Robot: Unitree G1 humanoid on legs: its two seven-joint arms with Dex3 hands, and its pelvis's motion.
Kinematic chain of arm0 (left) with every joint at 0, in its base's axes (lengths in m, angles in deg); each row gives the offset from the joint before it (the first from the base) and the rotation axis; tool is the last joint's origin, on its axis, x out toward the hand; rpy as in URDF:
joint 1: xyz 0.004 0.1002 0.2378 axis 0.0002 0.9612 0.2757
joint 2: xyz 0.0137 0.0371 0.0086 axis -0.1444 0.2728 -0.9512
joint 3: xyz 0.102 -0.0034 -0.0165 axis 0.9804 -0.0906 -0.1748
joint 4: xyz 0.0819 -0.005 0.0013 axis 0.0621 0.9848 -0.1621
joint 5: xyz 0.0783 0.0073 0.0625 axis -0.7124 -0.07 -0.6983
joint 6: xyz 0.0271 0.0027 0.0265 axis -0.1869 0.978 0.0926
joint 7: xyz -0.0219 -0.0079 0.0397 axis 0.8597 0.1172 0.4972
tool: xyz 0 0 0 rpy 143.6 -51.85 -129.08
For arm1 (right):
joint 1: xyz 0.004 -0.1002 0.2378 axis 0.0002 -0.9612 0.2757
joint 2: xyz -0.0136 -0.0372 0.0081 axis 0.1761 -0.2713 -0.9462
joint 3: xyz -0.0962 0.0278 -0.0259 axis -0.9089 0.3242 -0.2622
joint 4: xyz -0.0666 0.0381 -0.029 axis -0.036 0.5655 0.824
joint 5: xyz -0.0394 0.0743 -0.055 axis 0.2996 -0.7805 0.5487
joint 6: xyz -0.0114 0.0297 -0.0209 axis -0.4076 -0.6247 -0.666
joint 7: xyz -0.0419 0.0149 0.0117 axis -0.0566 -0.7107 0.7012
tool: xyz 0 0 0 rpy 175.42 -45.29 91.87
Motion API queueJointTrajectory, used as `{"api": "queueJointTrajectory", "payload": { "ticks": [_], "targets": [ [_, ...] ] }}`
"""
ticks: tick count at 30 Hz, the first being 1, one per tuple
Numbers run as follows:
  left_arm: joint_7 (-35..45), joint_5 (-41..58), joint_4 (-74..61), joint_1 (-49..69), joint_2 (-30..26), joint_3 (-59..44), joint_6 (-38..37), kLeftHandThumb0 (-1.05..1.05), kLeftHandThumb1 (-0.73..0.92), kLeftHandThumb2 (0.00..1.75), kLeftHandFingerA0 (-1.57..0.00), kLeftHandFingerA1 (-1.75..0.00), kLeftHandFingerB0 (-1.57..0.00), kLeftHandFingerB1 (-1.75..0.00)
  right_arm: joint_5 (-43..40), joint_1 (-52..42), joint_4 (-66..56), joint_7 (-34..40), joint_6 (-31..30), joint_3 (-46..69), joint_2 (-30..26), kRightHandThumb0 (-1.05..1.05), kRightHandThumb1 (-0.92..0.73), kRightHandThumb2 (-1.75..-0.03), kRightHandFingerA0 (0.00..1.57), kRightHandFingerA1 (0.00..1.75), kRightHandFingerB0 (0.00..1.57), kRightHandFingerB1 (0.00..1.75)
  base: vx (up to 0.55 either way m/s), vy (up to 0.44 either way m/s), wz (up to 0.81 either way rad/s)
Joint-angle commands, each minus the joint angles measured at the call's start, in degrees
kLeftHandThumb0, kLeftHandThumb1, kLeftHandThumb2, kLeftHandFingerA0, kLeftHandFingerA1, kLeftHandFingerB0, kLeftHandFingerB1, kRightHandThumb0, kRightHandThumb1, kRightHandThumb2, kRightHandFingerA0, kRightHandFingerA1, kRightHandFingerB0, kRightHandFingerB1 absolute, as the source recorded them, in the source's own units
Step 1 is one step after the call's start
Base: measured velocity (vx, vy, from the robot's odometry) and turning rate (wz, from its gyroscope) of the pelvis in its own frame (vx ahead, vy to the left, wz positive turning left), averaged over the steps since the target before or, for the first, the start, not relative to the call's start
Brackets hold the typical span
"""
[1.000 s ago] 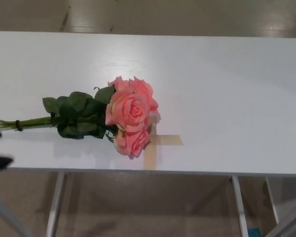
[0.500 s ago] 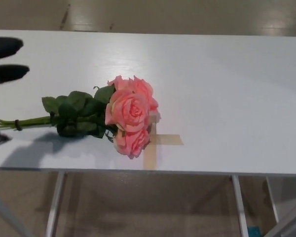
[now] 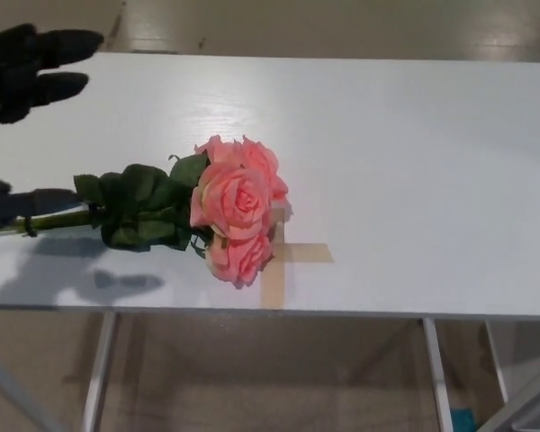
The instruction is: Use the left hand to pick up the rose and passes it to a human.
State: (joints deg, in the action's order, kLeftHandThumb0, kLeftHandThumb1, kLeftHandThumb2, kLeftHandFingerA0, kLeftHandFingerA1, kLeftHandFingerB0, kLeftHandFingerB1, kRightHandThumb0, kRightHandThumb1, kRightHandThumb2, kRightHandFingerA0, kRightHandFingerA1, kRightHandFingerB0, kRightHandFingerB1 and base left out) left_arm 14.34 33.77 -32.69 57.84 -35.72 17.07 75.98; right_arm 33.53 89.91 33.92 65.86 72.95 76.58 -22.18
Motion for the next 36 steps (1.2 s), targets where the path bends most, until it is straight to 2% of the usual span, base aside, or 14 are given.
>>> {"api": "queueJointTrajectory", "payload": {
  "ticks": [1,4,5,6,8,28,29,30,35,36],
  "targets": [
    [-10.34,-27.3,10.28,-11.91,-0.44,15.41,4.7,-0.32,0.18,0.8,0.0,-0.48,0.0,-0.47,0.03,-0.33,0.04,0.28,-0.35,-0.14,-0.07,-0.54,-0.72,-0.62,0.64,0.49,0.54,0.36,0.0,0.0,0.0],
    [-11.05,-30.95,14.91,-15.94,1.19,20.21,6.59,-0.32,0.18,0.8,0.0,-0.48,0.0,-0.47,0.3,-0.16,0.06,0.23,-0.72,-0.43,-0.11,-0.54,-0.72,-0.62,0.64,0.5,0.54,0.36,0.0,0.0,0.0],
    [-11.04,-31.72,15.79,-16.8,1.43,21.38,6.97,-0.7,0.49,0.74,-0.06,-0.33,-0.03,-0.3,0.28,-0.09,0.08,0.19,-0.75,-0.42,-0.12,-0.54,-0.72,-0.62,0.64,0.5,0.53,0.36,0.0,0.0,0.0],
    [-11.3,-32.57,17.8,-18.22,2.09,22.9,7.08,-0.62,0.41,0.75,-0.04,-0.34,-0.04,-0.33,0.33,0.07,0.08,0.23,-0.81,-0.49,-0.06,-0.54,-0.72,-0.63,0.64,0.5,0.53,0.36,0.0,0.0,0.0],
    [-11.37,-33.04,19.14,-19.18,2.39,24.17,7.1,-0.58,0.39,0.76,-0.05,-0.34,-0.05,-0.33,0.35,0.16,0.09,0.23,-0.83,-0.53,-0.05,-0.54,-0.72,-0.63,0.64,0.5,0.53,0.36,0.0,0.0,0.0],
    [-16.98,-39.66,34.97,-25.49,8.63,36.79,5.01,-0.62,0.38,0.8,-0.03,-0.28,-0.02,-0.3,0.49,0.7,0.09,-0.45,-0.65,-1.57,-0.25,-0.55,-0.72,-0.62,0.64,0.5,0.55,0.36,0.0,0.0,0.0],
    [-17.21,-39.97,35.74,-25.67,8.9,37.22,4.74,-0.61,0.37,0.79,-0.03,-0.27,-0.02,-0.3,0.39,0.71,0.09,-0.49,-0.73,-1.53,-0.24,-0.55,-0.72,-0.62,0.64,0.5,0.55,0.36,0.0,0.0,0.0],
    [-17.15,-40.08,35.99,-25.81,9.01,37.43,4.68,-0.68,0.37,0.67,-0.08,-0.21,-0.06,-0.24,0.33,0.74,0.11,-0.49,-0.79,-1.53,-0.26,-0.55,-0.72,-0.62,0.64,0.5,0.55,0.36,0.0,0.0,0.0],
    [-17.27,-40.71,36.88,-26.18,9.45,37.37,4.26,-0.68,0.37,0.67,-0.08,-0.21,-0.06,-0.24,0.25,0.77,0.13,-0.47,-0.82,-1.6,-0.3,-0.55,-0.72,-0.62,0.64,0.5,0.55,0.36,0.0,0.0,0.0],
    [-18.0,-40.91,37.14,-25.62,10.41,37.3,4.48,-0.27,0.26,0.65,0.0,-0.27,0.0,-0.28,0.2,0.95,0.1,-0.48,-0.84,-1.6,-0.29,-0.55,-0.72,-0.62,0.64,0.51,0.56,0.37,0.0,0.0,0.0]
  ]
}}
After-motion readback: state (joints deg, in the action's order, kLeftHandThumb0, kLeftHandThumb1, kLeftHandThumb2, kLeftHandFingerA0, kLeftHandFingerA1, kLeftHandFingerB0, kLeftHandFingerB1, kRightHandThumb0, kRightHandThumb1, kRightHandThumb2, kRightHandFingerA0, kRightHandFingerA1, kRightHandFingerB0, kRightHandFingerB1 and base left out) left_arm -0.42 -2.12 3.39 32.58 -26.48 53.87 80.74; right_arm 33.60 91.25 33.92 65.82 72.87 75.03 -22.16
